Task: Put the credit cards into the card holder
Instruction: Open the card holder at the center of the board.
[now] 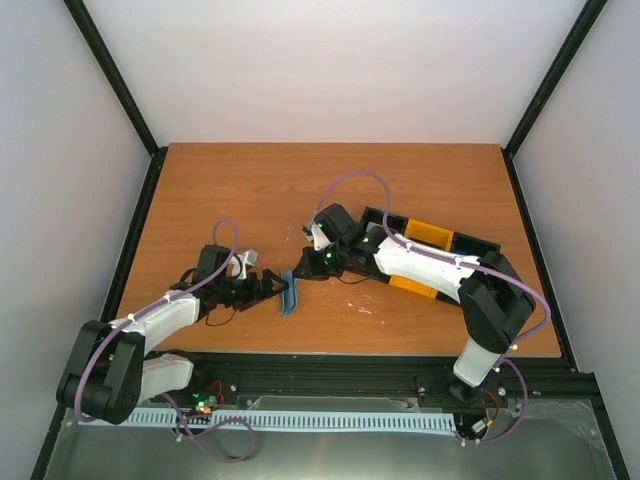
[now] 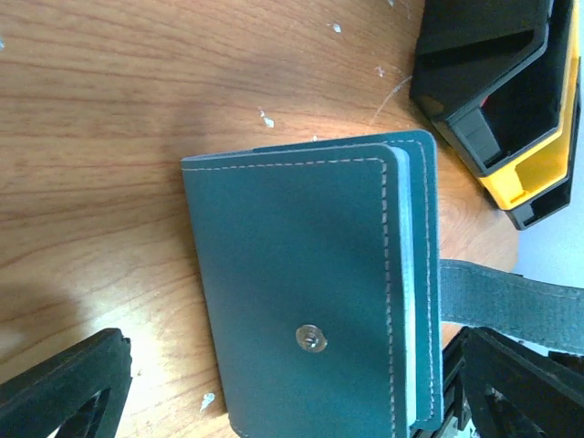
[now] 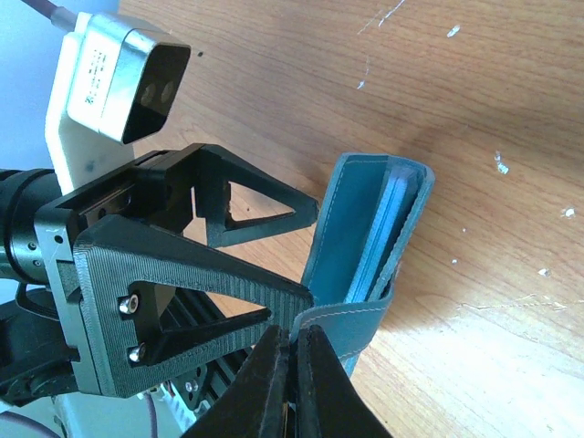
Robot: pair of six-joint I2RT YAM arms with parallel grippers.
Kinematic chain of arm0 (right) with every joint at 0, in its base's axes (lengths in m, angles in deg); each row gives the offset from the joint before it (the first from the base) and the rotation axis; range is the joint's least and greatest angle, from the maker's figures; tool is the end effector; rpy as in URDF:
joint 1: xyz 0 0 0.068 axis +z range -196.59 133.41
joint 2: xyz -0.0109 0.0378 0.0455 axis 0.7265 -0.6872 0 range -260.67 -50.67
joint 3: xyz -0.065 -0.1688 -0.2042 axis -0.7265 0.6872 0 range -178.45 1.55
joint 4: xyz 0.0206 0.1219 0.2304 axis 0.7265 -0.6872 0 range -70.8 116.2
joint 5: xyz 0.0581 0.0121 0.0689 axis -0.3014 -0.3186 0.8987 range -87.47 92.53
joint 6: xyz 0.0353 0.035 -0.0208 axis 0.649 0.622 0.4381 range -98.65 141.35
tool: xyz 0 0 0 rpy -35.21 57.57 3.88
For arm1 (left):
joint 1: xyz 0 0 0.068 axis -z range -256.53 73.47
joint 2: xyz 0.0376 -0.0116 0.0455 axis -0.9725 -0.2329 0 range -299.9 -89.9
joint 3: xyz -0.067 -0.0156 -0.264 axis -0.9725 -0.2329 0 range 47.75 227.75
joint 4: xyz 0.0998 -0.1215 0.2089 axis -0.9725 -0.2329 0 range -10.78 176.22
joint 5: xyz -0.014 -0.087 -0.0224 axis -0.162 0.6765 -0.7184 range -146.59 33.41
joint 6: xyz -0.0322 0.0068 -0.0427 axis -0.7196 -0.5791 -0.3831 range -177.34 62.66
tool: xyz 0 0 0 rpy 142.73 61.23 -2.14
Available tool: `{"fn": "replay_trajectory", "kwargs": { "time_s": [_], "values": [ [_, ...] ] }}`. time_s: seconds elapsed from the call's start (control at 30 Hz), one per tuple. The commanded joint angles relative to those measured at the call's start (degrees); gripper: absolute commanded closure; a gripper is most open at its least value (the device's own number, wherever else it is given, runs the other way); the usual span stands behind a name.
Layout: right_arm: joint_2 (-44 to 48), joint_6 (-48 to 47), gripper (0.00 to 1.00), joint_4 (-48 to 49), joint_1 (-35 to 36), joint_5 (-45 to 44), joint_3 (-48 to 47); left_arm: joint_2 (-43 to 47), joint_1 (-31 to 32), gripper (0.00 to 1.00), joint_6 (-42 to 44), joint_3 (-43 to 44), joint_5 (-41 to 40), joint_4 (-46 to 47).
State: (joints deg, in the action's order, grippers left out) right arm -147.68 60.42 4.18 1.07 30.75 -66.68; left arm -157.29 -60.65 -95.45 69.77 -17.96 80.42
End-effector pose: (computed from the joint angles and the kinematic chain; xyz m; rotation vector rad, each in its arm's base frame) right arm 0.2317 0.2792 0.2285 -0.4490 2.7088 1.1682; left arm 0.1835 -0.0754 0.1457 -0.1843 2.5876 -1.2157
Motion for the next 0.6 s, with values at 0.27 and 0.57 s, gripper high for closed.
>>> {"fn": "replay_trajectory", "kwargs": {
  "time_s": [0.27,0.57],
  "values": [
    [0.94,0.34,0.97,-0.01,0.41,-0.10,-1.38,-0.78,0.20,0.06,2.15,1.86,-1.62,-1.78],
    [1.68,0.68,0.97,1.41,0.94,-0.93,-1.34,-5.73,0.20,0.03,1.21,3.02,-3.05,-5.23]
  ]
}}
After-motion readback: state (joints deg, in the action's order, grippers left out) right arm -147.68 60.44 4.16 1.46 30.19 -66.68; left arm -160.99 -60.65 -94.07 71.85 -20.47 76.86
